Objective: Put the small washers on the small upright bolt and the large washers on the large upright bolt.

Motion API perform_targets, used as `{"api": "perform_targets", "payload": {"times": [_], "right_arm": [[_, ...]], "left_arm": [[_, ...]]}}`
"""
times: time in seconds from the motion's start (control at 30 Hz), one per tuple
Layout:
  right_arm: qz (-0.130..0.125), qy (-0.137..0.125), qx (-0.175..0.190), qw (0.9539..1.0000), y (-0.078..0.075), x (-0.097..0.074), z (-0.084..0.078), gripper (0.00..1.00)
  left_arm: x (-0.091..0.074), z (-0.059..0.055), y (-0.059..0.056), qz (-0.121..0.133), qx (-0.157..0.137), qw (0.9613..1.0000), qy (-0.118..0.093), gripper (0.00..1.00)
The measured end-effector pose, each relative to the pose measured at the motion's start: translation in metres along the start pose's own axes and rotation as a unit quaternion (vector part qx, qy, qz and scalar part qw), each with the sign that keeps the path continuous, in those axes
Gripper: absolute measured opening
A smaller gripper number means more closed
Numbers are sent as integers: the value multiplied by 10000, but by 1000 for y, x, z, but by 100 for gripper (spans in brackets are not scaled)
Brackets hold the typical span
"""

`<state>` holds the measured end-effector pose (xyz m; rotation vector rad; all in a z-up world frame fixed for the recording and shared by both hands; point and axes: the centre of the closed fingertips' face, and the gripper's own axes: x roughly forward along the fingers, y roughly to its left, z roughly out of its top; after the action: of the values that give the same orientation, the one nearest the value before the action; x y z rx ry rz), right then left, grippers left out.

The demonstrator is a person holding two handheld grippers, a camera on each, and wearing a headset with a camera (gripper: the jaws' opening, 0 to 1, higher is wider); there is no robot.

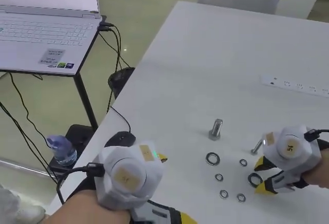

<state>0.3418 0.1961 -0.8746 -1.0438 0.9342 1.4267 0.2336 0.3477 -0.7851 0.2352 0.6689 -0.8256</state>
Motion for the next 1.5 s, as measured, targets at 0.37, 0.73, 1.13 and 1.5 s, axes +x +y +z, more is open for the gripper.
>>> {"api": "perform_targets", "payload": {"times": [0.37, 0.73, 1.13, 1.5], "right_arm": [[-52, 240, 51, 9997, 3, 1, 0, 24], [-7, 599, 138, 9981, 2, 2, -1, 21], [25, 459, 457, 9979, 3, -21, 12, 22], [-256, 368, 542, 9975, -27, -61, 38, 22]], "left_arm": [[1, -2, -6, -74, 32, 10000, 43, 76], [3, 8, -9, -179, -160, 9994, -239, 74], [7, 13, -4, -250, 556, 9981, -113, 82], [7, 0, 4, 82, 63, 9999, -77, 83]]}}
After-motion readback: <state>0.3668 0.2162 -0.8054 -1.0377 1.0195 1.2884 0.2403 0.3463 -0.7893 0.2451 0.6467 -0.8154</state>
